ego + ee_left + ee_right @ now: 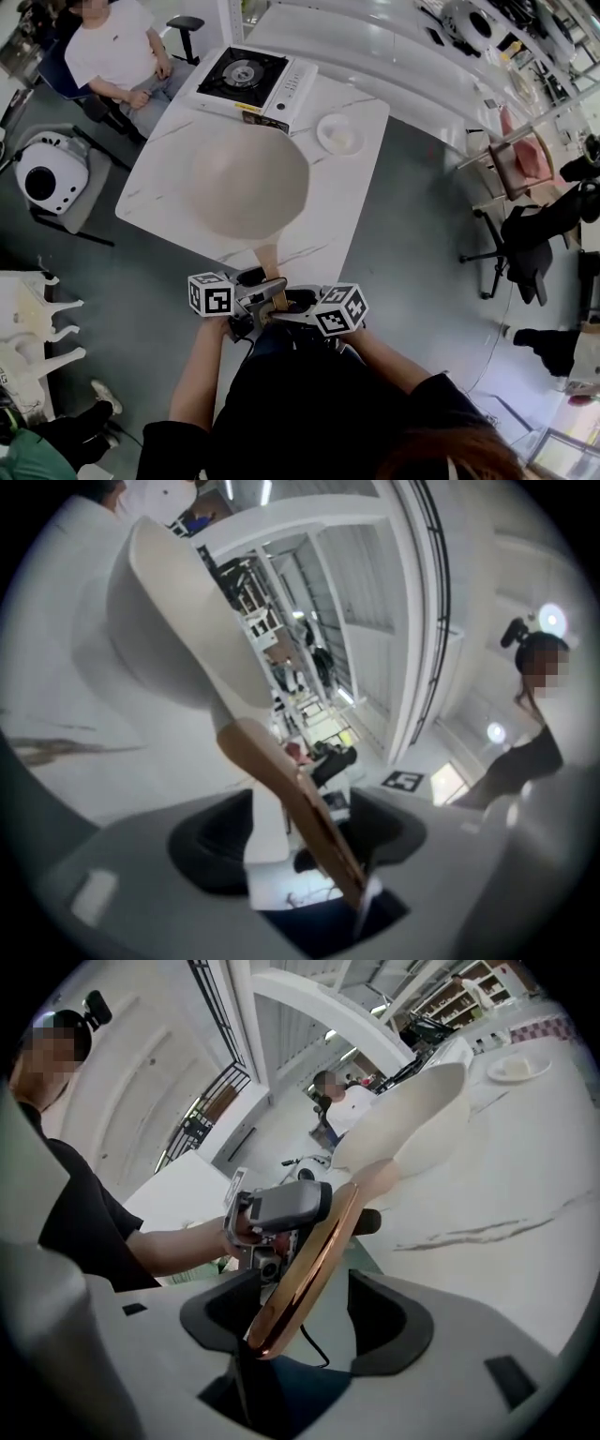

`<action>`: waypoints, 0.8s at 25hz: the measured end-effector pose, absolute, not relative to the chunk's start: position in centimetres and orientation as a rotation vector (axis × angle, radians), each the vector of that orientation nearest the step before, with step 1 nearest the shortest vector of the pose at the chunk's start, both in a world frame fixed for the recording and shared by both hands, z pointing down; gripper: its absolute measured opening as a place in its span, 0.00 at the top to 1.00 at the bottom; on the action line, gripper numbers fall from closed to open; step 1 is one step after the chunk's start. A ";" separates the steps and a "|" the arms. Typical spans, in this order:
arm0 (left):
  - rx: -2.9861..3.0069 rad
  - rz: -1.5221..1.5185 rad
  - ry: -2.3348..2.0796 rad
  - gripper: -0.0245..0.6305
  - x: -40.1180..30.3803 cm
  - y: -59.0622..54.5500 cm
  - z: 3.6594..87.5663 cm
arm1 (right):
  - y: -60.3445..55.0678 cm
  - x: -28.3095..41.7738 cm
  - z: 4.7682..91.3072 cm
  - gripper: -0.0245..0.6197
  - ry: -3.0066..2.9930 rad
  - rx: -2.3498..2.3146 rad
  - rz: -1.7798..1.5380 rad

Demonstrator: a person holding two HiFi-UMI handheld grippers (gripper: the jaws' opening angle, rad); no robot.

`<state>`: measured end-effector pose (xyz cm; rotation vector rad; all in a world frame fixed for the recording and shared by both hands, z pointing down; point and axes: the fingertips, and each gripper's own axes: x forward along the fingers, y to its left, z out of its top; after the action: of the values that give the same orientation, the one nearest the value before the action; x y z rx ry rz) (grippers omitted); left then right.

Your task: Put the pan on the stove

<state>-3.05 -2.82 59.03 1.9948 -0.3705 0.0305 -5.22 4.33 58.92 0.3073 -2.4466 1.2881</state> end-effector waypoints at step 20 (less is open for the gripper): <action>2.134 -0.055 -0.228 0.62 0.4 -2.5 58.6 | 4.6 -7.8 59.2 0.58 -2.548 0.106 1.188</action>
<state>0.41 -2.54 58.58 2.1343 -0.2276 -0.0553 -7.76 4.60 59.22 0.1062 -2.5483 1.1879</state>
